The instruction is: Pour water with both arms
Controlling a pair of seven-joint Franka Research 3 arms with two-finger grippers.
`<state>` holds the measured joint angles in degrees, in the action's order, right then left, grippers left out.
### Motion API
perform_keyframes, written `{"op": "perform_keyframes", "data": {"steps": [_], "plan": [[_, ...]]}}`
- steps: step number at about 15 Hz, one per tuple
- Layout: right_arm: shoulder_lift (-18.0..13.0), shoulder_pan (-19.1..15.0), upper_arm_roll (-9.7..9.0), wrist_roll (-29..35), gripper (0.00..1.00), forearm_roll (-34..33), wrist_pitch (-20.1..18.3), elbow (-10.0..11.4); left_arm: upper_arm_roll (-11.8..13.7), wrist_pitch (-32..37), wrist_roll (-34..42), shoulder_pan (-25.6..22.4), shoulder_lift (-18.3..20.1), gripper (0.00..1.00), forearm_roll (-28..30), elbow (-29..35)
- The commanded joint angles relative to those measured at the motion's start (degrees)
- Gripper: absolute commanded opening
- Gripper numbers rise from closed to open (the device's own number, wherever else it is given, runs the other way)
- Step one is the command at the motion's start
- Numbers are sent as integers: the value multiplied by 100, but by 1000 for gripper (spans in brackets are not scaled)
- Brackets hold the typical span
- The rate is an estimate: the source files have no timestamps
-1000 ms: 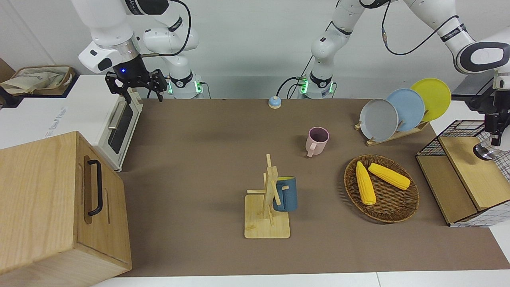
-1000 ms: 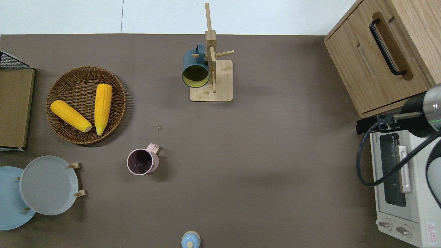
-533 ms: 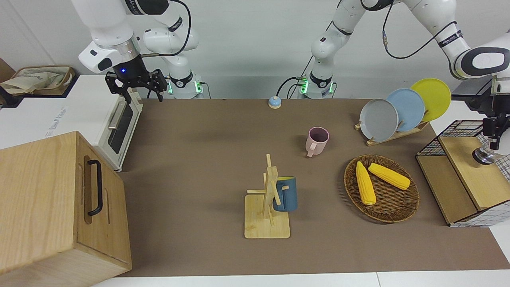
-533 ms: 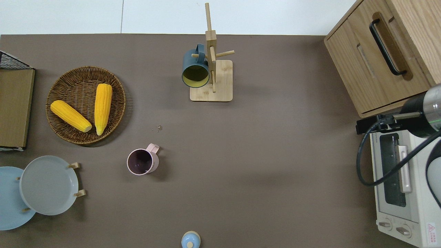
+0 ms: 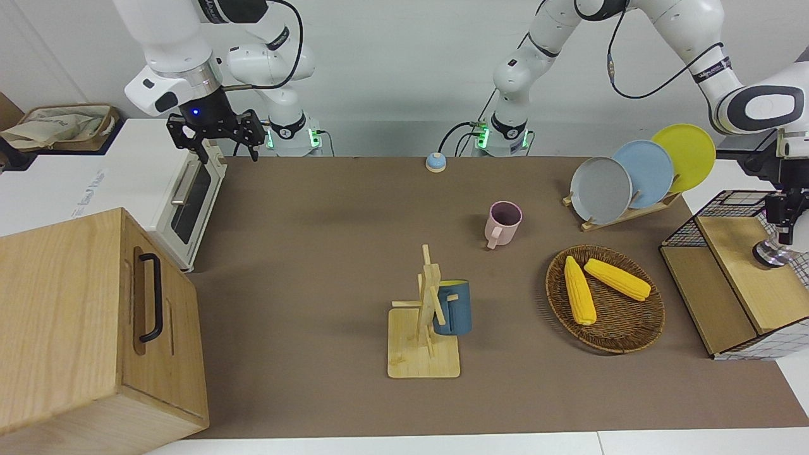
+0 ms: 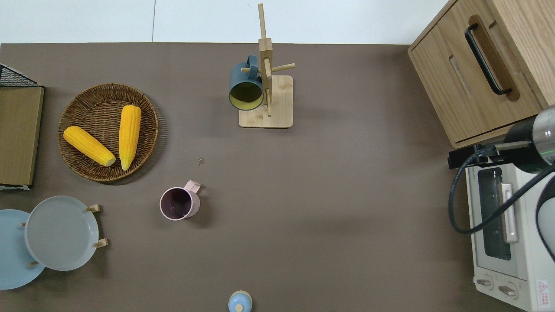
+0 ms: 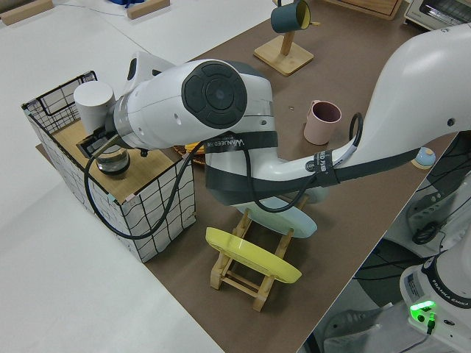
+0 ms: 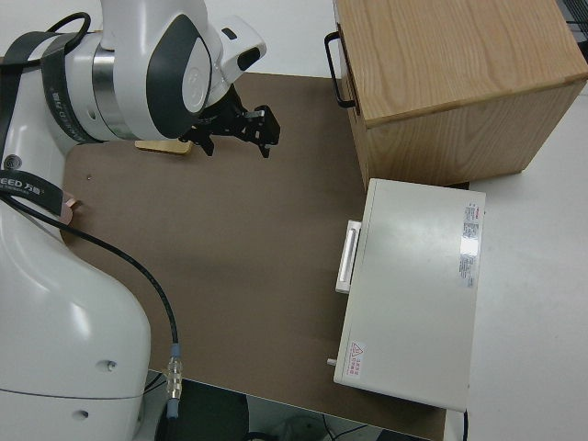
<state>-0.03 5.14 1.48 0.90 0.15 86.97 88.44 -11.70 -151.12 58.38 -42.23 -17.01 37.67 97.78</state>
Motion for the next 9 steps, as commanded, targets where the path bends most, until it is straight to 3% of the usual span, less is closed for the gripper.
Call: {"op": "perform_keyframes", "data": {"steps": [1,9], "plan": [[-41,-4,10,-99,992,82,-5,-2,-26,-94,192,48,-57,81,241,-154],[-41,-4,10,-99,992,82,-5,-2,-43,-67,236,48,-127,119,461,-154]]}}
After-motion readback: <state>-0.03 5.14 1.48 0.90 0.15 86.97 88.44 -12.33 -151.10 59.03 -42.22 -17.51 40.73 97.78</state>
